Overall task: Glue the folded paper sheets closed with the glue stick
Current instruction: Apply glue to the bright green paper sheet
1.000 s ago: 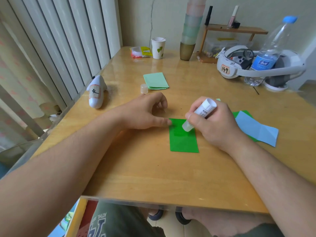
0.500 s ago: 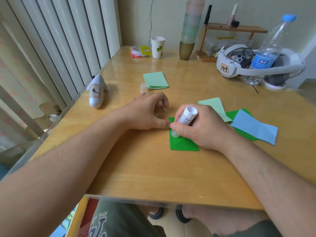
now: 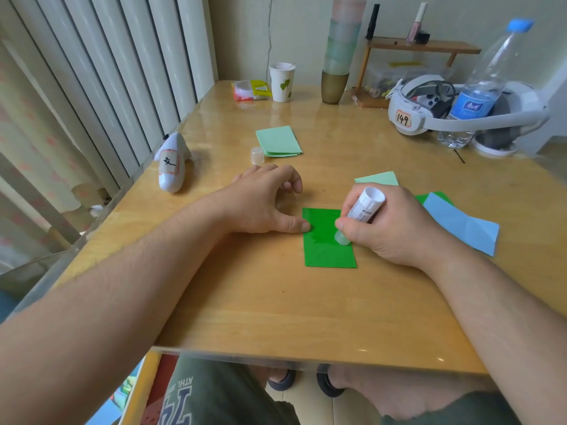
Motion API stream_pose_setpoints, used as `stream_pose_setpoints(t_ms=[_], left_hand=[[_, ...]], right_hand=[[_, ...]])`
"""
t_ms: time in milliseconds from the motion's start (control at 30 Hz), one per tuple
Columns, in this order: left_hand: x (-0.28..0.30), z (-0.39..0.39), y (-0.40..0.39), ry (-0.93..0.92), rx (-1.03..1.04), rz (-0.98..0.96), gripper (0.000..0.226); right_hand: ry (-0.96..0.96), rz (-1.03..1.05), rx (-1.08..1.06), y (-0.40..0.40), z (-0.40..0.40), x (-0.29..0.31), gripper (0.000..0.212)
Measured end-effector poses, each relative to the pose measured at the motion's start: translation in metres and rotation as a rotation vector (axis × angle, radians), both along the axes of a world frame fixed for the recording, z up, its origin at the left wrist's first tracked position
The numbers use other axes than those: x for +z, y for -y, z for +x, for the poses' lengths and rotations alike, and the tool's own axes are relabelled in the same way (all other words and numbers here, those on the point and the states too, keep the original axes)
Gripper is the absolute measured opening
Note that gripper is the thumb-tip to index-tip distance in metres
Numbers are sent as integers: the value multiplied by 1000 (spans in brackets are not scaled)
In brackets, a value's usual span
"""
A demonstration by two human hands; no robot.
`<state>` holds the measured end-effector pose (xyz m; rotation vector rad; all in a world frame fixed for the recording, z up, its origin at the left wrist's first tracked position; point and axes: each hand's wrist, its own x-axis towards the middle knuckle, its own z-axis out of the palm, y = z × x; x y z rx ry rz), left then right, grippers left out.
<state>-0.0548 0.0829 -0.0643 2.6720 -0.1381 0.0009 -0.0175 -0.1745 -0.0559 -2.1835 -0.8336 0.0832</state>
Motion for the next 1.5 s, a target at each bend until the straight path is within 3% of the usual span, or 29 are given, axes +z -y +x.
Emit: stream_pose_setpoints(t_ms=[367,733,900,967,1133,1267,1500], left_hand=[[-1,1,-2,-3,-13,11,69],[-1,1,-1,12,-10,13,61],[2,0,0,-3,-4,18,61],[2,0,0,-7,-2,21,61],[2,0,2,1,5,27,59],[1,0,1,-7,3,27,69],[1,0,0,-17,-1,19,74]], right_hand=[[68,-8,-90,-6,7,-1,20],[-23,-13,19,1,0,0,20],[-79,389,-26,-1,6,4,32],[-76,442,-57,-4,7,5,26],[-46,233,35,-19,-2,-1,17],[-8,113,107,-31,-10,-1,20],[14,20,129,-37,-15,1,21]])
